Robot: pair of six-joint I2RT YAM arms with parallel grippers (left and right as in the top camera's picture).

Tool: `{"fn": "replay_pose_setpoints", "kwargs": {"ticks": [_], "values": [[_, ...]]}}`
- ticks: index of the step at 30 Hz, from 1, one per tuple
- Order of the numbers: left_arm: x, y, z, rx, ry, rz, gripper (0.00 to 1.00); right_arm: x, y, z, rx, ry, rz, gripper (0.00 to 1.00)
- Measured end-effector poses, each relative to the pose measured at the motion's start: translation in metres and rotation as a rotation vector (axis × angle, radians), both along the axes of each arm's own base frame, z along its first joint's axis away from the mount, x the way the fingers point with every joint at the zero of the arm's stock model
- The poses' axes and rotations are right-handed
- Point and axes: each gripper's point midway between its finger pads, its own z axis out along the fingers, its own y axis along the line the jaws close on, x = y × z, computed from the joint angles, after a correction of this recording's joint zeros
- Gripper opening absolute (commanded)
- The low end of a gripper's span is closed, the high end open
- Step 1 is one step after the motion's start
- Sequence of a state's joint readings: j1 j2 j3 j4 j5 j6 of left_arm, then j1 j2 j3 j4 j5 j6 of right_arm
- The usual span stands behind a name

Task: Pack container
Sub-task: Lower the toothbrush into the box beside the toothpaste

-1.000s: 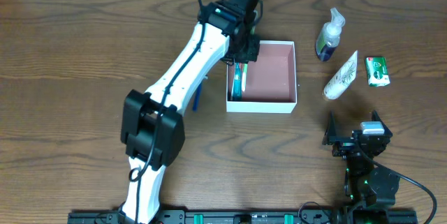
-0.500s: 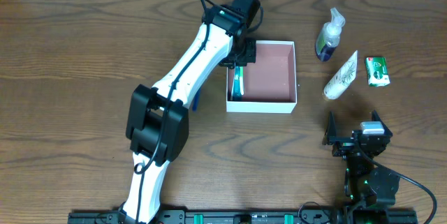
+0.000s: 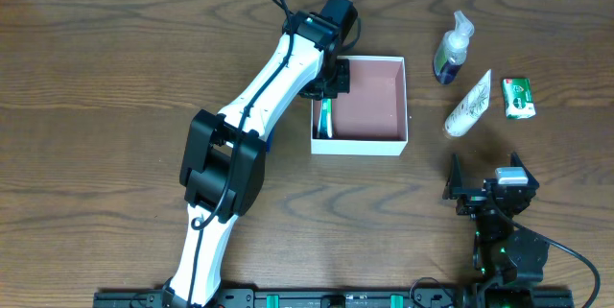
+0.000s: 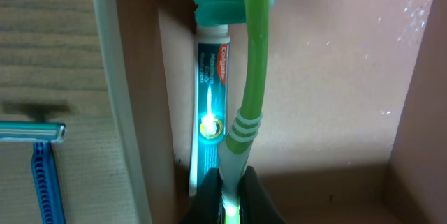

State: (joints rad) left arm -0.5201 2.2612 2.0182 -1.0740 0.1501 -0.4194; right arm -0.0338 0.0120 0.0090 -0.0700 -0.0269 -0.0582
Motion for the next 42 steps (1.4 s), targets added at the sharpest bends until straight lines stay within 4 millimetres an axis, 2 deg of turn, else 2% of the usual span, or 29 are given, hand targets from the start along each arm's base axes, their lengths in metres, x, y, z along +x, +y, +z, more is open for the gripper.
{"fn": "replay_pose_setpoints", "kwargs": {"ticks": [17,31,42], "values": [[-0.009,0.004,-0.001,0.02,0.036,-0.002,0.06,0.0,0.0,0.0,0.0,0.0,0.0,0.99],[-0.019,-0.01,-0.002,0.023,0.037,-0.039,0.06,0.0,0.0,0.0,0.0,0.0,0.0,0.99],[-0.028,-0.002,-0.014,0.056,0.072,-0.033,0.06,0.0,0.0,0.0,0.0,0.0,0.0,0.99]]}}
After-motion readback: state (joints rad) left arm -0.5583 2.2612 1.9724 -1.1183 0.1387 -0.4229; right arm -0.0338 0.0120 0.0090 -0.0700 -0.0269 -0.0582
